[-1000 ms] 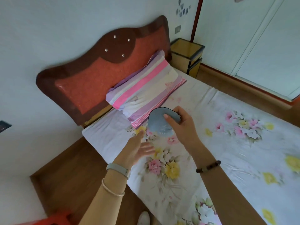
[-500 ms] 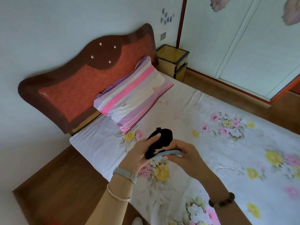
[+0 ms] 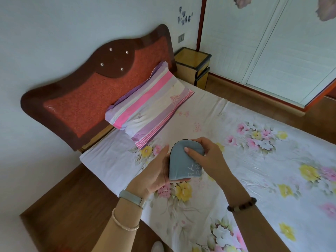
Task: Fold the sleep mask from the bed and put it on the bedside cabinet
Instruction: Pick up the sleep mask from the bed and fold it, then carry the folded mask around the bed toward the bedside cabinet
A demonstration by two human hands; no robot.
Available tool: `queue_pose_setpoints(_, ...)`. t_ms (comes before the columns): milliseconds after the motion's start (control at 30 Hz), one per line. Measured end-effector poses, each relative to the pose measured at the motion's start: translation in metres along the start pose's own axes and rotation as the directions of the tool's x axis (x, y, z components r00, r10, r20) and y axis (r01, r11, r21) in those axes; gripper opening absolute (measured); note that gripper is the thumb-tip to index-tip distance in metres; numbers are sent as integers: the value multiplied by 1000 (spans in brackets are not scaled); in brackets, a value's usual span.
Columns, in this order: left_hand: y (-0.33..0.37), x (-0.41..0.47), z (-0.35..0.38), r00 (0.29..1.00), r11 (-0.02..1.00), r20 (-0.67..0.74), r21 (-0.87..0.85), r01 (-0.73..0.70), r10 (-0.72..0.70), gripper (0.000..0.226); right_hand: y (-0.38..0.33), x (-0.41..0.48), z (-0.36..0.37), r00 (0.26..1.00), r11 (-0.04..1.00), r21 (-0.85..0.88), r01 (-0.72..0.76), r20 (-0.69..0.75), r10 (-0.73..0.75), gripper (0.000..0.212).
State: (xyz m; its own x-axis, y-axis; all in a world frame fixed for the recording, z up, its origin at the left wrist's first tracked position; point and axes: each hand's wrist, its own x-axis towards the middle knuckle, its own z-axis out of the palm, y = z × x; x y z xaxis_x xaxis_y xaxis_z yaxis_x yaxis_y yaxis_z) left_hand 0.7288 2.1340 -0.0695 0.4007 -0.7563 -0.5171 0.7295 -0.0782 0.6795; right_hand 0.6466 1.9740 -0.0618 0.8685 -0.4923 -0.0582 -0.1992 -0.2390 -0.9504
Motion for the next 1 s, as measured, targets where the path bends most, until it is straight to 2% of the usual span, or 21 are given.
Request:
queue_pose_setpoints(133,2,-1,0,1000,989,-19,145,6,-3,60,5,0,2,992,993,39,-112,56,109,27)
queue_pose_setpoints(267,0,2,-4,984,948,-172,319,2,55,76,6,-3,3,989,979,141,-149,41,144,30)
queue_pose_setpoints(367,-3,6,-8,956,984,-273,168,-64,109,76,6,-5,3,985,967,213,-141,-66,158,29)
queue_pose_setpoints(467,-5,12,-13,929,987,-333,50,-155,163,56,8,-12,3,978,950,268,-158,-90,188,27)
queue_pose_setpoints(567,-2,15,-13,931,982,-312,61,-178,188,38,10,-22,6,964,903,358,-237,-32,266,27)
queue_pose_setpoints(700,8,14,-16,938,975,-272,117,-189,215,43,7,-32,14,932,832,469,-295,-51,359,29)
queue_pose_setpoints(833,18,10,-23,954,969,-207,159,-187,218,47,-3,-40,27,904,751,602,-270,-111,414,24)
queue_pose_setpoints(1000,28,-1,-31,979,966,-103,211,-151,175,42,-15,-58,46,873,742,635,-216,-214,437,23)
